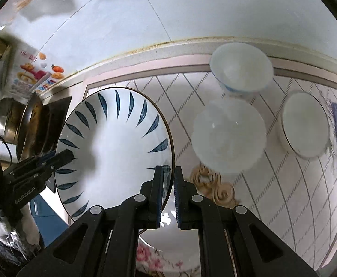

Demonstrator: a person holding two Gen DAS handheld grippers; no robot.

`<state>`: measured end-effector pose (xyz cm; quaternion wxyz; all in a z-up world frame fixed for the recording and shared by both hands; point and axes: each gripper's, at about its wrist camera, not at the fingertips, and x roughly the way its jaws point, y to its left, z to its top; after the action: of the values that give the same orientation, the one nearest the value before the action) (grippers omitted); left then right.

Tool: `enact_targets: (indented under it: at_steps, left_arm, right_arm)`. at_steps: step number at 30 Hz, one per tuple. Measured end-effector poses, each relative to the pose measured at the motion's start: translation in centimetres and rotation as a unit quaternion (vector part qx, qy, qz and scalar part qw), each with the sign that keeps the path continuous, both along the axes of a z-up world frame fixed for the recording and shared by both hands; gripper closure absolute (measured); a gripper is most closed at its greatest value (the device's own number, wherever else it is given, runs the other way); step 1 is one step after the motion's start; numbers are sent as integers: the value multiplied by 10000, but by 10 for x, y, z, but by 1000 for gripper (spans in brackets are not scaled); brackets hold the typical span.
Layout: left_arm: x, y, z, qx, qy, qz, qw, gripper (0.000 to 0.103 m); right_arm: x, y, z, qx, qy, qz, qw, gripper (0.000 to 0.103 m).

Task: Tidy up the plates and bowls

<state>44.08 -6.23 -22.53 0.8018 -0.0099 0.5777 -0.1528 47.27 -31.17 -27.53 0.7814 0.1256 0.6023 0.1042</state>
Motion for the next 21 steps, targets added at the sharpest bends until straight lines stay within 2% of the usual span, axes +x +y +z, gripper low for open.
enact_targets:
  at_steps: [3,8,15,21]
  left_arm:
    - [-14,-5,-9,-49,134,17,9999,87]
    - [-37,-17,-28,80,281,-71,9995,87]
    - [-56,-27,-61,254,595,-110,9978,87]
    - [-63,-36,-79,401,673,-167,9968,87]
  right_arm:
    - [-20,-10,-4,56,40,9,10000,93]
    - [-54,-27,-19,178,148,-75,9997,93]
    - [-77,-40,-55,329,424,-94,9985,93]
    - [-89,-44,-82,326,562,-84,9979,93]
